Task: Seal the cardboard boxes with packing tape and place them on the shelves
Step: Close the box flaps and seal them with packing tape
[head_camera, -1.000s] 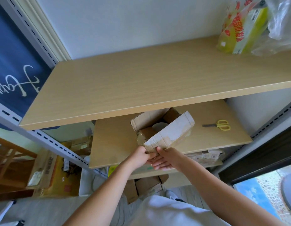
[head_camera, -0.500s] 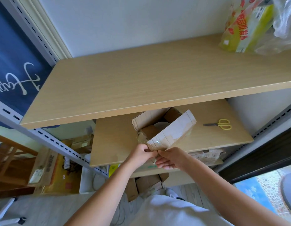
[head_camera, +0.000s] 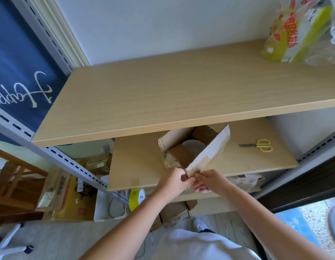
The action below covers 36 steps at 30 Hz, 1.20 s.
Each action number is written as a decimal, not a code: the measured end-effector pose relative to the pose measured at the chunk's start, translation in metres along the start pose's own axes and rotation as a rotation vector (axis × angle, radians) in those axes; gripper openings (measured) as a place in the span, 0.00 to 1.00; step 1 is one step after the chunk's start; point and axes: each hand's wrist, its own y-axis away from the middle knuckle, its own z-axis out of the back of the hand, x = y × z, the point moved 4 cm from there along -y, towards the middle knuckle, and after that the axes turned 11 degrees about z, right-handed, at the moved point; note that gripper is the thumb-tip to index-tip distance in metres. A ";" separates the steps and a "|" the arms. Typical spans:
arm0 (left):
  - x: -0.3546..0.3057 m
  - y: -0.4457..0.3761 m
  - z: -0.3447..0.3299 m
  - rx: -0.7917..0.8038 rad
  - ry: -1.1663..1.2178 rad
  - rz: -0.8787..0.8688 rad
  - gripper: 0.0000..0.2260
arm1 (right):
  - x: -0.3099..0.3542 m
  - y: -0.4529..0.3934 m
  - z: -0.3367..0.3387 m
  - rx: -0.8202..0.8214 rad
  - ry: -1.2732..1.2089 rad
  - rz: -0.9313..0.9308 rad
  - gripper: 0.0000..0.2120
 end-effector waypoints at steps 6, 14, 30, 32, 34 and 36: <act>-0.014 0.000 -0.007 0.106 -0.019 -0.028 0.17 | 0.004 0.006 0.025 -0.195 -0.061 -0.012 0.21; -0.048 0.017 -0.020 0.094 -0.304 -0.384 0.14 | 0.015 0.011 0.027 -0.299 0.151 0.013 0.20; -0.022 -0.035 0.034 -0.094 0.317 0.187 0.12 | -0.002 0.020 0.120 -0.440 -0.116 -0.029 0.13; -0.023 -0.033 0.032 -0.067 0.378 0.201 0.14 | -0.005 0.021 0.126 -0.493 -0.146 -0.032 0.15; -0.023 -0.032 0.031 -0.035 0.395 0.208 0.15 | -0.004 0.024 0.129 -0.519 -0.181 -0.026 0.14; -0.021 -0.031 0.031 -0.030 0.381 0.228 0.14 | -0.003 0.026 0.132 -0.518 -0.205 -0.013 0.12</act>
